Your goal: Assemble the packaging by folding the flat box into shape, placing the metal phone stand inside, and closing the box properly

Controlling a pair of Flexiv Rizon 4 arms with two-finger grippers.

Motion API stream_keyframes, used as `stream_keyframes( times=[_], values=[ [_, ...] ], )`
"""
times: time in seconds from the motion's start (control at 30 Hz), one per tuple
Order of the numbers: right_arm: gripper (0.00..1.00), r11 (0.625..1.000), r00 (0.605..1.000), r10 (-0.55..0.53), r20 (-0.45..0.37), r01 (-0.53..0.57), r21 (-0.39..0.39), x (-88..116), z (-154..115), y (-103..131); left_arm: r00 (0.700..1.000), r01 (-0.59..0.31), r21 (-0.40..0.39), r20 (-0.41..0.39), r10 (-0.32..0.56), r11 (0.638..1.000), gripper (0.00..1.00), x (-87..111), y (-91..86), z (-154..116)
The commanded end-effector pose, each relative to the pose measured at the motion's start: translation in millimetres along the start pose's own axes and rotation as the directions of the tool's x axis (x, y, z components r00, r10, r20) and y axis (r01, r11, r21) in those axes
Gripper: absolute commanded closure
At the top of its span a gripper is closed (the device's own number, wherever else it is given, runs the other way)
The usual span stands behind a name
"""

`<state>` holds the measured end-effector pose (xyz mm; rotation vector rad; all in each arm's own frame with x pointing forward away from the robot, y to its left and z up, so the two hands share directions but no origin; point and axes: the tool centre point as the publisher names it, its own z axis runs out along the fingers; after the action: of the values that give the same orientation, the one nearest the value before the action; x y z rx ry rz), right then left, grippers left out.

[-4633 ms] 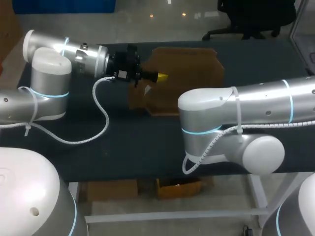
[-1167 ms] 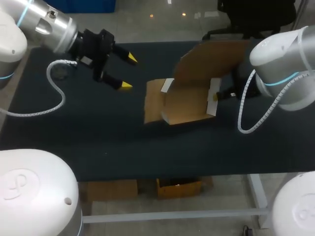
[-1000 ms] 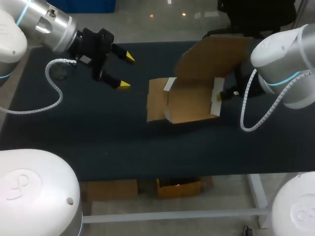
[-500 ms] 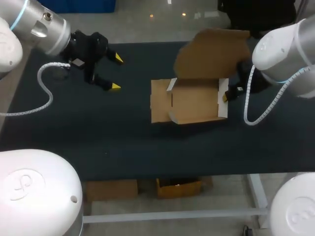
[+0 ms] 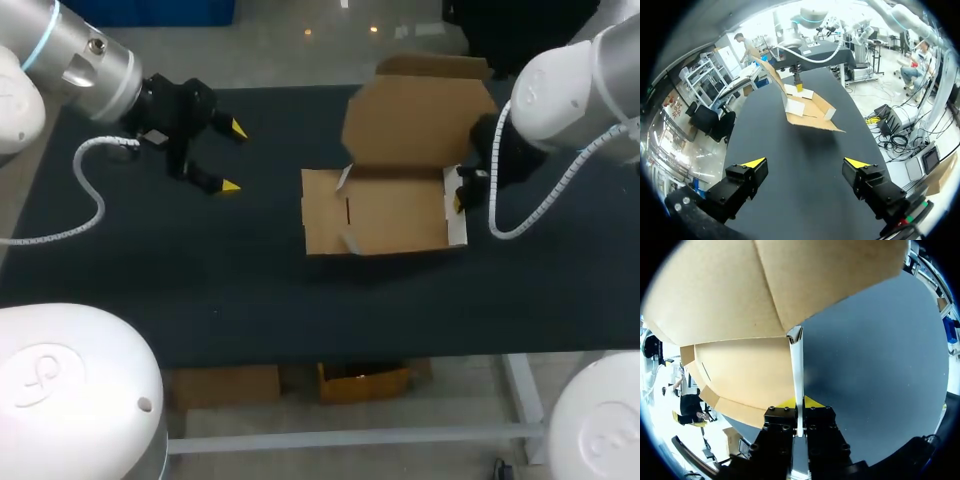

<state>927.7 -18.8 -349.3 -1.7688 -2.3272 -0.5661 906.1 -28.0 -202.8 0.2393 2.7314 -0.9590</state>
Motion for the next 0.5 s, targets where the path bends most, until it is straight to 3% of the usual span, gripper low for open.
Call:
stream_keyframes(
  times=[0.03,0.5],
  values=[
    [1.0,0.992,0.999,0.005,0.039,-0.01,0.128,3.5,2.7,3.0,0.999,-0.009,-0.049,-0.041,0.007,0.999,0.0,-6.8,3.3,0.9],
    [1.0,0.989,0.999,0.008,0.047,-0.015,0.15,2.4,5.2,0.3,0.999,-0.009,-0.049,-0.041,0.007,0.999,0.0,-6.8,3.3,0.9]
  ],
)
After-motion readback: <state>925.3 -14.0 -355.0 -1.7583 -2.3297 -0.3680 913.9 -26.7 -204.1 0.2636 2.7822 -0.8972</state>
